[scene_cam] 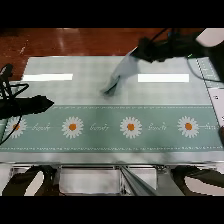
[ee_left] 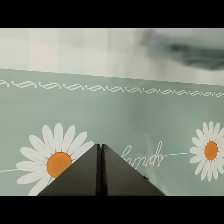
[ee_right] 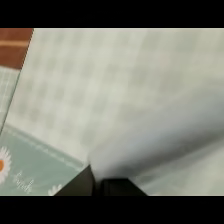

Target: Fold the shirts.

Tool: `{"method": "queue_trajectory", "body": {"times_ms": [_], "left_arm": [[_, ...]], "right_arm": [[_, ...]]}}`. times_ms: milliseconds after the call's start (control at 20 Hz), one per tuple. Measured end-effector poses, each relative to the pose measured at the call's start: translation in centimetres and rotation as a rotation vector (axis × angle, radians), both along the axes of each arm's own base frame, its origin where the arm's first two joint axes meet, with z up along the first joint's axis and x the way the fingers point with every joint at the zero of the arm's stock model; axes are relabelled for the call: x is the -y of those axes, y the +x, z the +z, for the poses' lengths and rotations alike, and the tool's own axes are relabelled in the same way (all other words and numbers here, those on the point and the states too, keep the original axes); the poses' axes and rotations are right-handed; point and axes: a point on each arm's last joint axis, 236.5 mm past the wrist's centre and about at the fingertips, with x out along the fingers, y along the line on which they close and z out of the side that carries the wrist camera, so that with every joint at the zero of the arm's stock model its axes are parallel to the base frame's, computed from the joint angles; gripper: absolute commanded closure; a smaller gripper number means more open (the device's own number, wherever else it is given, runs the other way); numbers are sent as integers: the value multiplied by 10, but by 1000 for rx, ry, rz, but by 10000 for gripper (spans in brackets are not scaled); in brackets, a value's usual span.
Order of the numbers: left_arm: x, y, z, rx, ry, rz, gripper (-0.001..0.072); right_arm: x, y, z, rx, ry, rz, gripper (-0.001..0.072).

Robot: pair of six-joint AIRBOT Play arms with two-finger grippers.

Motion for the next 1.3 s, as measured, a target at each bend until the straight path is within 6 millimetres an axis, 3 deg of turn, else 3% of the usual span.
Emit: {"method": "queue_trajectory", "body": {"times_ms": [200, 300, 550, 850, 1050, 1200, 1250, 1300], "left_arm": [[0, 0, 0, 2, 0, 1, 689], [0, 1, 0, 4, 1, 2, 689], [0, 2, 1, 9, -2, 6, 689], [-1, 3, 2, 15, -2, 8, 690], [-1, 5, 3, 21, -5, 12, 689], [-1, 5, 3, 22, -5, 12, 689], [-1, 5, 3, 22, -4, 11, 689], [-1, 5, 3, 23, -3, 10, 689]], "right_arm": [[84, 6, 42, 13, -57, -125, 692], [132, -1, 53, -5, -76, -202, 693], [233, -48, 58, -117, -122, -373, 693], [309, -152, 3, -405, -191, -584, 693], [345, -246, -67, -686, -271, -794, 692], [353, -325, -118, -941, -348, -933, 676], [352, -348, -132, -1018, -369, -963, 511], [350, -366, -143, -1080, -385, -985, 289]]}}
